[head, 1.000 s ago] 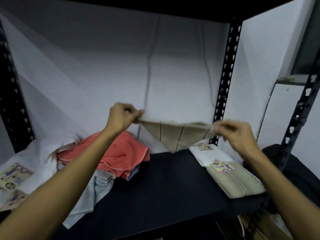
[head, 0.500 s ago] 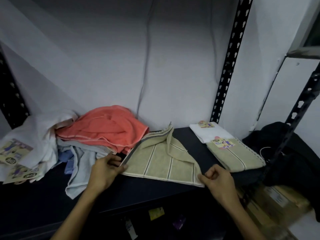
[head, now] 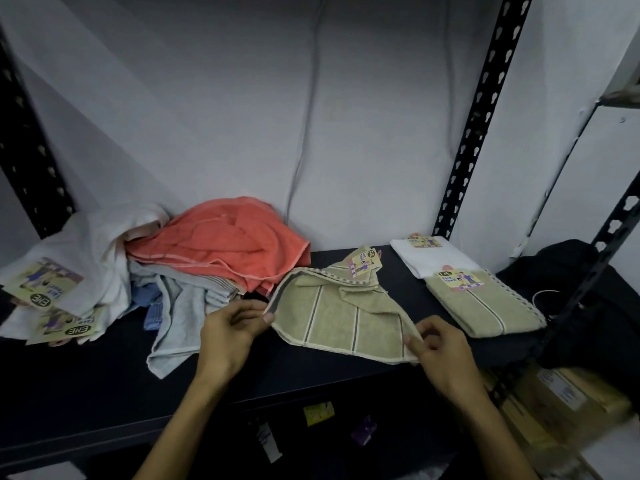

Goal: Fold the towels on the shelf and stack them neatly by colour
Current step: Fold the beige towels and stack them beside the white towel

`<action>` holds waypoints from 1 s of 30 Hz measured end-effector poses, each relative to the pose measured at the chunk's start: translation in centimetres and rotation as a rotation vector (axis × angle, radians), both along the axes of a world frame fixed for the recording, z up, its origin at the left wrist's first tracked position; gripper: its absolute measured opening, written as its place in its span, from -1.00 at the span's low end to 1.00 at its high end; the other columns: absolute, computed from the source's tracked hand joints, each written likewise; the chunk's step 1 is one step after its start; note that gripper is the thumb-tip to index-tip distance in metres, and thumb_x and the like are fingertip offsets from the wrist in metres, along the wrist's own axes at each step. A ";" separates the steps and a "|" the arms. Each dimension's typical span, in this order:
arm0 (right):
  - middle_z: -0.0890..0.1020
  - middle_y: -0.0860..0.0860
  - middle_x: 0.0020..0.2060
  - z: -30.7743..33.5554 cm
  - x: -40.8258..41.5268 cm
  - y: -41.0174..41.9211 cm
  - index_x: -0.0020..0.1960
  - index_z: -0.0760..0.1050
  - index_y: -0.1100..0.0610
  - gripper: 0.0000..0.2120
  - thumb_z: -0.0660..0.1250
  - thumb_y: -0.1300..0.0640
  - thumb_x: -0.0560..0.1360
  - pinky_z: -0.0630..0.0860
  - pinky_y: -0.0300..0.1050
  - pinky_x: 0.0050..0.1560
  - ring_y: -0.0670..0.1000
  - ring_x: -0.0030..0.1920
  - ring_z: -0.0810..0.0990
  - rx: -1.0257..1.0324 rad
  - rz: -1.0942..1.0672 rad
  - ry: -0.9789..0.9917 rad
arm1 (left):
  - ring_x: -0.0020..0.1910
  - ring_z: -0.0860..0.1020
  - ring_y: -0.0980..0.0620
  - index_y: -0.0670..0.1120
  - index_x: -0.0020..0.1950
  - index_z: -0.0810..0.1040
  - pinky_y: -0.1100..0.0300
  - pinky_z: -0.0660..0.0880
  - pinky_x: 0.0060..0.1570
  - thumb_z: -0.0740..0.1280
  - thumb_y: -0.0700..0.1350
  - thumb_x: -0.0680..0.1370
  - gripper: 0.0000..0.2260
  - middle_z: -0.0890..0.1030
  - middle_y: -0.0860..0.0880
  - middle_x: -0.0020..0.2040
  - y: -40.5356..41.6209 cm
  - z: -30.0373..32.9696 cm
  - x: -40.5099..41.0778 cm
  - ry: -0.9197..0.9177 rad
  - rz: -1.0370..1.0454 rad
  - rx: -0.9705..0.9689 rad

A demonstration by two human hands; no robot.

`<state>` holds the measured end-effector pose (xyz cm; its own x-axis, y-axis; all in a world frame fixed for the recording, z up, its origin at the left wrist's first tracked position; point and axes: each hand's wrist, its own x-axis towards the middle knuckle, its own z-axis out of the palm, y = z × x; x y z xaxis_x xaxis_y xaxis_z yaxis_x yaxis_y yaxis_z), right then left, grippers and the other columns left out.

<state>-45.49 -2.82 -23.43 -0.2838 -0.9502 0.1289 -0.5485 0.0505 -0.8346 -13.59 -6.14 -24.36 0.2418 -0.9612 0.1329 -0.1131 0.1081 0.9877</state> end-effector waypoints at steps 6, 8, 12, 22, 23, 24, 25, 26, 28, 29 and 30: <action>0.64 0.17 -0.33 1.3 4.4 1.0 -0.02 0.59 0.12 -0.84 0.49 0.30 0.47 0.54 -0.14 -0.18 -0.03 -0.30 0.61 -0.148 0.193 -0.317 | -0.16 0.73 -0.03 -0.17 -0.03 0.69 0.30 0.60 -0.12 0.52 -0.36 0.45 -0.83 0.74 -0.10 -0.14 2.4 1.8 -5.9 0.088 -0.133 -0.033; 0.67 0.14 -0.34 1.4 6.1 1.3 -0.06 0.59 0.15 -0.84 0.53 0.29 0.43 0.56 -0.19 -0.17 -0.01 -0.29 0.65 -0.174 0.209 -0.363 | -0.15 0.73 -0.04 -0.15 -0.03 0.69 0.23 0.63 -0.06 0.55 -0.34 0.42 -0.82 0.74 -0.08 -0.13 3.0 1.6 -7.3 0.100 -0.143 -0.022; 0.71 0.07 -0.29 1.3 8.2 1.7 -0.05 0.61 0.12 -0.88 0.52 0.23 0.46 0.63 -0.07 -0.12 0.04 -0.22 0.71 -0.209 0.244 -0.365 | -0.15 0.73 0.03 -0.12 -0.06 0.71 0.25 0.61 -0.09 0.55 -0.31 0.43 -0.84 0.74 -0.01 -0.16 3.9 1.4 -8.5 0.081 -0.151 -0.025; 0.75 0.03 -0.17 1.1 8.5 2.2 0.08 0.59 0.14 -0.87 0.41 0.28 0.54 0.63 -0.10 -0.04 0.02 -0.10 0.73 -0.110 0.382 -0.422 | -0.13 0.69 0.16 -0.02 0.02 0.73 0.28 0.62 -0.06 0.60 -0.16 0.42 -0.79 0.73 0.15 -0.09 4.6 2.1 -7.1 -0.208 -0.207 -0.120; 0.74 0.08 -0.17 1.3 8.4 2.1 0.08 0.58 0.18 -0.90 0.37 0.29 0.58 0.63 -0.10 -0.09 0.08 -0.13 0.74 -0.089 0.414 -0.470 | -0.16 0.69 0.15 -0.02 0.00 0.73 0.24 0.63 -0.06 0.59 -0.19 0.43 -0.81 0.73 0.14 -0.12 4.4 2.1 -6.7 -0.238 -0.196 -0.133; 0.74 0.13 -0.19 1.5 8.1 1.8 0.08 0.57 0.21 -0.91 0.32 0.29 0.60 0.62 -0.10 -0.15 0.12 -0.17 0.73 -0.071 0.433 -0.508 | -0.17 0.69 0.13 -0.01 -0.02 0.73 0.22 0.63 -0.07 0.57 -0.21 0.44 -0.83 0.73 0.12 -0.13 4.2 2.1 -6.2 -0.266 -0.198 -0.139; 0.73 0.15 -0.22 1.7 7.6 1.3 0.06 0.57 0.22 -0.90 0.29 0.30 0.62 0.58 -0.12 -0.22 0.11 -0.24 0.72 -0.063 0.425 -0.514 | -0.18 0.69 0.11 0.00 -0.03 0.73 0.22 0.63 -0.08 0.57 -0.22 0.44 -0.83 0.73 0.11 -0.14 4.1 2.2 -5.7 -0.295 -0.208 -0.143; 0.73 0.15 -0.26 1.6 6.9 0.6 0.04 0.58 0.20 -0.89 0.28 0.31 0.62 0.54 -0.17 -0.27 0.05 -0.30 0.68 -0.081 0.391 -0.463 | -0.19 0.69 0.09 0.02 -0.03 0.73 0.24 0.62 -0.11 0.56 -0.23 0.45 -0.82 0.72 0.11 -0.15 4.0 2.3 -5.1 -0.323 -0.218 -0.152; 0.70 0.04 -0.25 1.3 4.9 -1.9 0.05 0.62 0.09 -0.79 0.32 0.36 0.56 0.47 -0.31 -0.20 -0.11 -0.31 0.59 -0.213 0.291 -0.158 | -0.20 0.67 0.07 0.05 -0.01 0.74 0.35 0.55 -0.17 0.55 -0.24 0.45 -0.78 0.71 0.12 -0.13 4.1 2.7 -3.9 -0.411 -0.219 -0.201; 0.66 -0.03 -0.14 1.2 3.8 -3.3 0.10 0.63 0.04 -0.71 0.34 0.37 0.53 0.42 -0.40 -0.11 -0.14 -0.22 0.54 -0.272 0.279 0.066 | -0.19 0.65 0.07 0.06 0.01 0.74 0.39 0.51 -0.18 0.53 -0.25 0.46 -0.76 0.70 0.13 -0.11 4.1 2.9 -3.3 -0.474 -0.214 -0.238; 0.59 -0.07 0.00 1.1 2.8 -4.6 0.19 0.62 0.00 -0.64 0.36 0.36 0.52 0.37 -0.45 0.00 -0.13 -0.08 0.50 -0.294 0.311 0.289 | -0.17 0.64 0.09 0.07 0.01 0.75 0.42 0.48 -0.18 0.51 -0.26 0.46 -0.75 0.68 0.13 -0.09 4.1 3.0 -2.6 -0.532 -0.213 -0.271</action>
